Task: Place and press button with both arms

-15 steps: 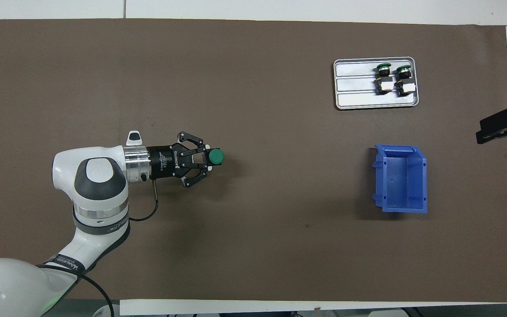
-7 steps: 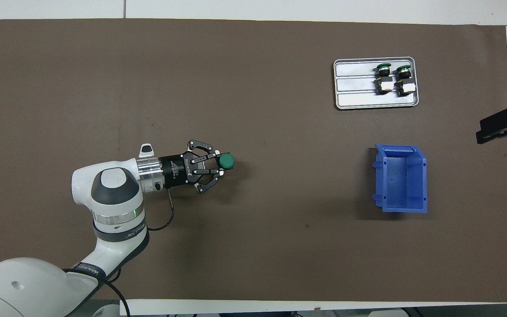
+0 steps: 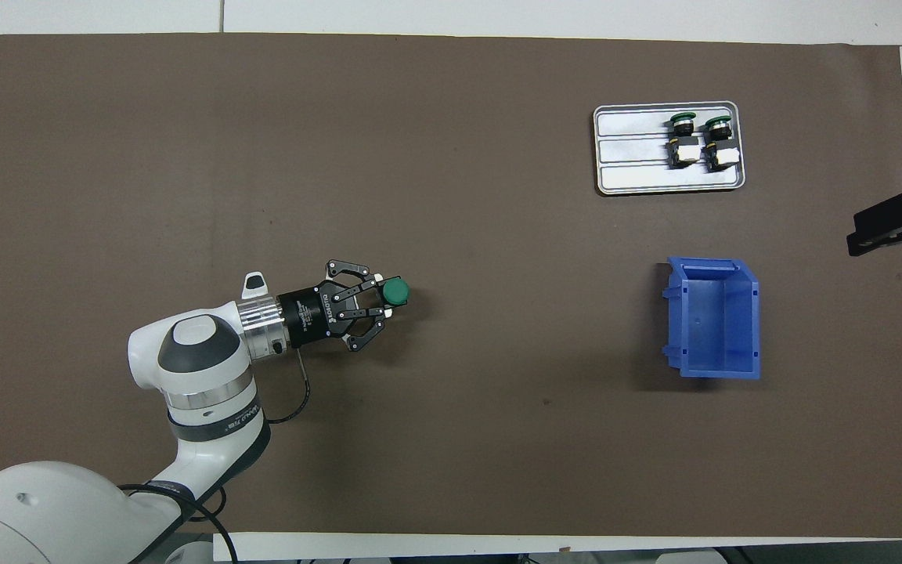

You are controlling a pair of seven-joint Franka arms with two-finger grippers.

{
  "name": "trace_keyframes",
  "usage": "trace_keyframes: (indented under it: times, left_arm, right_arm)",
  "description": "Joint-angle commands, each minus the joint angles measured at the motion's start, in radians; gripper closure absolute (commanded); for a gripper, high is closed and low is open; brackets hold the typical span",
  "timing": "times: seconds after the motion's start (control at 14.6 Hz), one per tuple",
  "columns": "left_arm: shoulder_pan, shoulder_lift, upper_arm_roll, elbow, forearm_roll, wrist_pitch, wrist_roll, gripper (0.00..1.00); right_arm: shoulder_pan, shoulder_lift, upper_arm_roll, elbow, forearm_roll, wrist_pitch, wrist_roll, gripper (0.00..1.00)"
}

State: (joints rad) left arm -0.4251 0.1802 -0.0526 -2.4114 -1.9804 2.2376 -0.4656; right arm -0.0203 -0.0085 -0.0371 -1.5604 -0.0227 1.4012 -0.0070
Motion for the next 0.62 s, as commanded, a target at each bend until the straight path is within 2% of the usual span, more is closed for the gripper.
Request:
trace_keyframes:
  times: [0.0, 0.55]
  left_arm:
    - [0.009, -0.033, 0.002, -0.040, -0.038, -0.023, 0.025, 0.80]
    - [0.009, -0.034, 0.002, -0.040, -0.040, -0.020, 0.027, 0.64]
  right_arm:
    - [0.002, -0.027, -0.004, -0.030, 0.004, 0.009, 0.010, 0.01]
    - [0.002, -0.025, -0.004, -0.030, 0.004, 0.009, 0.010, 0.01]
